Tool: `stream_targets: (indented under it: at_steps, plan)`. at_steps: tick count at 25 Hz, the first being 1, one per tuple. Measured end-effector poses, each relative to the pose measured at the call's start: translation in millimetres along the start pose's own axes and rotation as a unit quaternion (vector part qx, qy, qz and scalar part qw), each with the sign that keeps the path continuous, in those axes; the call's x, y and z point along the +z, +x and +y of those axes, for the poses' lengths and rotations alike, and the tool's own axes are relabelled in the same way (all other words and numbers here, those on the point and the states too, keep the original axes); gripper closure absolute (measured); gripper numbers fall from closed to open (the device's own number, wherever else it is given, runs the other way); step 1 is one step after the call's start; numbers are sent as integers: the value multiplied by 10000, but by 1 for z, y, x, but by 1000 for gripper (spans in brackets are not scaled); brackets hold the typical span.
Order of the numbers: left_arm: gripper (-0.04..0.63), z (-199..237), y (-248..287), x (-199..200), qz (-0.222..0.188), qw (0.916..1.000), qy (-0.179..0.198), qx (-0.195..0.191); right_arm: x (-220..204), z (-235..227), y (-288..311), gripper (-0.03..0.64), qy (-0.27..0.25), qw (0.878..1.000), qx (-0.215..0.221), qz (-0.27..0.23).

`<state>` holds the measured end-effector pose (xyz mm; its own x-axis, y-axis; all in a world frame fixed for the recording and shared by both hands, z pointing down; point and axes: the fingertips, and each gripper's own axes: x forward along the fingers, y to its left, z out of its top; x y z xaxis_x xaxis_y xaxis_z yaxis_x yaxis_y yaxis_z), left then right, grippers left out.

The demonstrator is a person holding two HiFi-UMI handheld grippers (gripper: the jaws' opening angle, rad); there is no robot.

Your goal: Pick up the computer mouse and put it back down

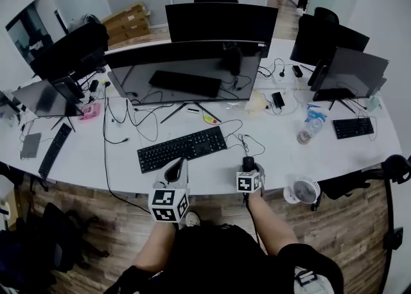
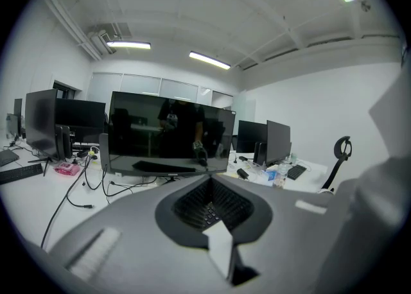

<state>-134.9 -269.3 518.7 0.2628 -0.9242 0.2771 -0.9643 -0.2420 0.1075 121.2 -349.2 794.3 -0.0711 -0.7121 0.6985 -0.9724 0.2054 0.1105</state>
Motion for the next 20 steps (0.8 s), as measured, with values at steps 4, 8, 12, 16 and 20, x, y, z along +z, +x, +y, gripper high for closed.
stream_targets:
  at_steps: [4,8,12,16,20]
  plan:
    - [545,3,1,-1,21,10000,-4,37,-4,-1,10,384,-45,9999,96,86]
    - [545,4,3,-1,52,10000,1,41,-8,1,16,370,129,9993,309,151]
    - [545,4,7,-3,63,10000,-1,10,-11,0,19,370,168,9981,579,136]
    - [545,-2,11,-3,75,9999,-3,-80,-6,1,16,353,230,9957,846,299]
    - [545,-5,16,-1,48,9998,7,-181,19,-2,-2,354,220,9970,709,-211]
